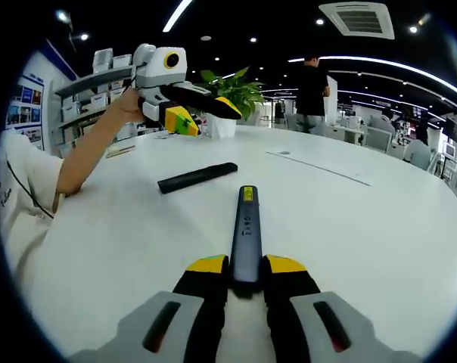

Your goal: Pflip the remote and laser pointer to the front side, press the buttons, and align them neatly on the table

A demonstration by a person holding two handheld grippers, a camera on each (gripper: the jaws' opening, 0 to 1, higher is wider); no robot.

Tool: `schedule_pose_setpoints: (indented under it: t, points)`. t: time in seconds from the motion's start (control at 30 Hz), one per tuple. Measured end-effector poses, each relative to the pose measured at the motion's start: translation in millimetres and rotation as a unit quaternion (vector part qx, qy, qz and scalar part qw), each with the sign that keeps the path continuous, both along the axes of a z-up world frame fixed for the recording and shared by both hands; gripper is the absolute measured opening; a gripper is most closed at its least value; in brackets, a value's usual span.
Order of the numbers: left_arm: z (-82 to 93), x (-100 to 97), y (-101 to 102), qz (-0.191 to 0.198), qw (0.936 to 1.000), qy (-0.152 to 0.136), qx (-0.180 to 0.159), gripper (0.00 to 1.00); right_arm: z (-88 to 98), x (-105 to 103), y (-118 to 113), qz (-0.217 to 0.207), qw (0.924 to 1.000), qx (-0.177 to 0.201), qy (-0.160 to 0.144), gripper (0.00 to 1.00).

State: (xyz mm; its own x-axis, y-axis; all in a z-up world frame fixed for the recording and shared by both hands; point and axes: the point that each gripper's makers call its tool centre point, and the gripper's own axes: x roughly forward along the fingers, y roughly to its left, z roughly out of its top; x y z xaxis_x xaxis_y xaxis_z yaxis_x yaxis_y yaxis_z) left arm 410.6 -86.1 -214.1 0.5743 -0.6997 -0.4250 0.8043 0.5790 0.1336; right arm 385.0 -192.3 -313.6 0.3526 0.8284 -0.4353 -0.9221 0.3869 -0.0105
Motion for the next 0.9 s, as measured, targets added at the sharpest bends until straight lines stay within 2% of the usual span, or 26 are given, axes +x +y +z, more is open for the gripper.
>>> schedule_pose_setpoints:
  t: [0.1, 0.27, 0.33, 0.43, 0.53, 0.83, 0.9]
  points:
    - [-4.4, -1.5, -3, -0.002, 1.0, 0.009, 0.001, 0.45, 0.0, 0, 0, 0.0, 1.0, -0.001, -0.002, 0.22]
    - [-16.3, -0.2, 3, 0.005, 0.9995, 0.008, 0.031, 0.46, -0.1, 0, 0, 0.001, 1.0, 0.0, -0.002, 0.22]
    - [-21.5, 3.3, 7, 0.023, 0.9991, 0.025, 0.023, 0.49, -0.1, -1, 0, 0.001, 1.0, 0.0, -0.002, 0.22]
    - [-24.4, 5.3, 11, 0.025, 0.9989, 0.024, 0.032, 0.49, -0.4, -1, 0, 0.002, 1.0, -0.004, -0.005, 0.22]
    - [-28.3, 1.4, 12, 0.013, 0.9984, 0.019, 0.052, 0.47, -0.4, -1, 0, 0.003, 1.0, -0.004, -0.004, 0.22]
    - [-28.4, -2.1, 14, 0.001, 0.998, 0.015, 0.062, 0.49, -0.5, -1, 0, 0.003, 1.0, -0.002, 0.0, 0.22]
    - [-33.9, -6.6, 9, -0.021, 0.9975, 0.016, 0.066, 0.48, -0.4, -2, 1, 0.004, 1.0, 0.002, 0.004, 0.22]
